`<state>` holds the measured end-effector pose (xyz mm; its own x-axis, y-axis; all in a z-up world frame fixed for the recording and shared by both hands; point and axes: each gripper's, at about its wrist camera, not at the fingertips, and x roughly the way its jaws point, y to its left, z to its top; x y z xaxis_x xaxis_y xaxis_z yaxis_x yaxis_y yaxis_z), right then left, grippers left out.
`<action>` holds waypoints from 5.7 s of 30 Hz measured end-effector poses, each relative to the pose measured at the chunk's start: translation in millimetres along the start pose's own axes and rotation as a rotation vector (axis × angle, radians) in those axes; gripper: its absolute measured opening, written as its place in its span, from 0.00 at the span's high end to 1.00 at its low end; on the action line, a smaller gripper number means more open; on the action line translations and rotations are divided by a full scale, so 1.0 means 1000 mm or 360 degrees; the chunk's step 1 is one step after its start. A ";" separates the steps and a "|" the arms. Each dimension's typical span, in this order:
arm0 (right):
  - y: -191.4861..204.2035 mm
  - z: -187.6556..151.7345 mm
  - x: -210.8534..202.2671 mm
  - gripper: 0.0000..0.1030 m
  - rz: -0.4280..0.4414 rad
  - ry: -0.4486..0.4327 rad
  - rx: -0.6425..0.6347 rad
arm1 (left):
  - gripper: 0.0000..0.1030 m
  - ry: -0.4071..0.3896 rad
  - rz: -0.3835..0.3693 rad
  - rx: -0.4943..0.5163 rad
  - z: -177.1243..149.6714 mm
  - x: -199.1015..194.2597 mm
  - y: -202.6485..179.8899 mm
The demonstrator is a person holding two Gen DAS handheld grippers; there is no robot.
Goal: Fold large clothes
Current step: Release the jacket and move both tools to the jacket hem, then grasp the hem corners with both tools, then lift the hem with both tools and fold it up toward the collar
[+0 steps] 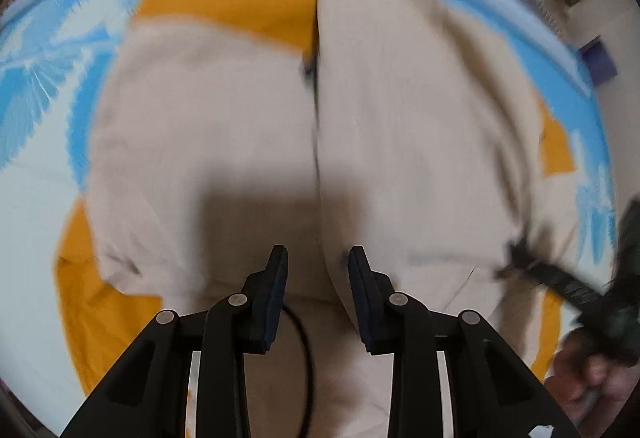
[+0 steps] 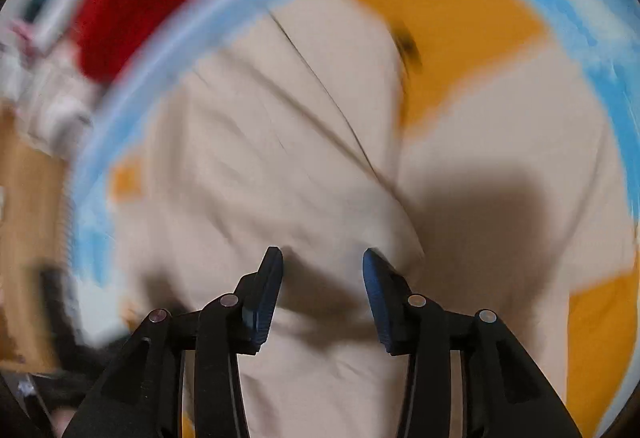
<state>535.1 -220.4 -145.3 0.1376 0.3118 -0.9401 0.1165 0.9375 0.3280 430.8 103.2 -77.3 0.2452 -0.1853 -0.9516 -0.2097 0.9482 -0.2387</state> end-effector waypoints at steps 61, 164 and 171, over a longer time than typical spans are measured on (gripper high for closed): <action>-0.260 -0.300 -0.142 0.64 -0.0383 -0.0094 0.0109 | 0.61 0.0052 0.0110 -0.0420 -0.299 -0.056 0.171; -0.180 -0.145 -0.133 0.45 -0.0150 -0.0246 -0.0313 | 0.57 -0.0020 -0.0148 -0.0135 -0.096 -0.048 0.163; -0.163 -0.147 -0.135 0.89 -0.0225 -0.0299 -0.0442 | 0.69 -0.0035 -0.0111 -0.0100 -0.079 -0.026 0.150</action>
<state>352.5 -392.7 -85.8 0.3206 0.1661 -0.9325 -0.1207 0.9836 0.1338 318.7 229.6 -103.8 0.2817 -0.2439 -0.9280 -0.2504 0.9149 -0.3165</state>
